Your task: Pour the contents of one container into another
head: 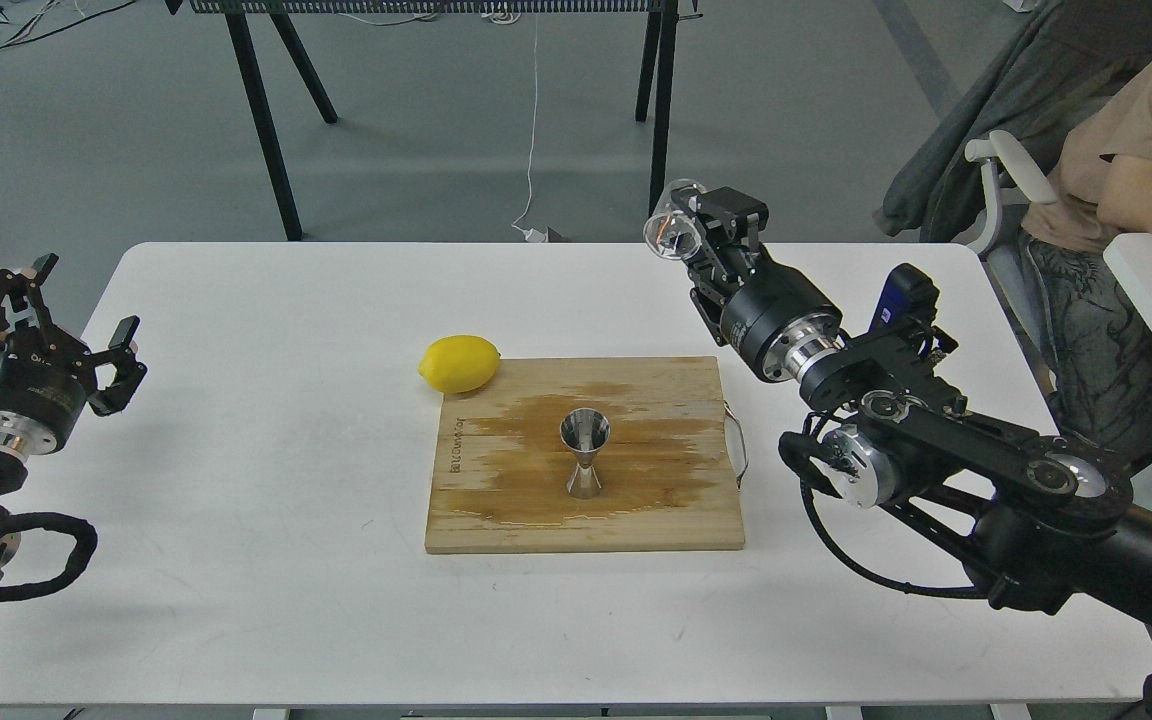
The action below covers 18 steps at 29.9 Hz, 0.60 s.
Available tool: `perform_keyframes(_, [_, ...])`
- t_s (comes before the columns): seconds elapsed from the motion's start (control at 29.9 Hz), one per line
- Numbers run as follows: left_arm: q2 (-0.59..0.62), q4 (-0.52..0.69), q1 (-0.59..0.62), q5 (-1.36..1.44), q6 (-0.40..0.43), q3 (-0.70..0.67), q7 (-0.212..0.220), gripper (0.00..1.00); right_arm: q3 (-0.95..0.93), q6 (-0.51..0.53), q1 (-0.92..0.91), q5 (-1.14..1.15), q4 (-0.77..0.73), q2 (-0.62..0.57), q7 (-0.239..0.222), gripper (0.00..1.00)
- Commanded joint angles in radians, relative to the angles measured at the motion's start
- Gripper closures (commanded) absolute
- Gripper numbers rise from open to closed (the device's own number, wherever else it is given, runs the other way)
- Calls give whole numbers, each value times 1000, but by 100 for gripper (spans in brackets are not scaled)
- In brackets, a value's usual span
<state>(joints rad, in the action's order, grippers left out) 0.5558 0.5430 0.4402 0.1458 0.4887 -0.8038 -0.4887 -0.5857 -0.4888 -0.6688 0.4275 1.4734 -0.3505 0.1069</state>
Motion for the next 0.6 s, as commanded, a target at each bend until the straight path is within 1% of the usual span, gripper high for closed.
perform_keyframes(0.0, [-5, 0, 0, 0, 0, 0, 0, 2, -201, 0, 98, -148, -2, 5, -1, 61])
perform_keyframes(0.17, [-5, 0, 0, -2, 0, 0, 0, 2, -455, 0, 225, -358, -8, 22, -1, 61])
perform_keyframes(0.33, [-14, 0, 2, -2, 0, 2, 0, 2, -649, 0, 328, -539, -18, 47, -3, 61])
perform_keyframes(0.47, [-17, 0, 2, 0, 0, 2, 0, 2, -733, 0, 383, -634, -47, 51, -3, 61])
perform_keyframes(0.57, [-17, 0, 2, 0, 0, 2, 0, 2, -773, 0, 403, -713, -103, 54, -4, 61])
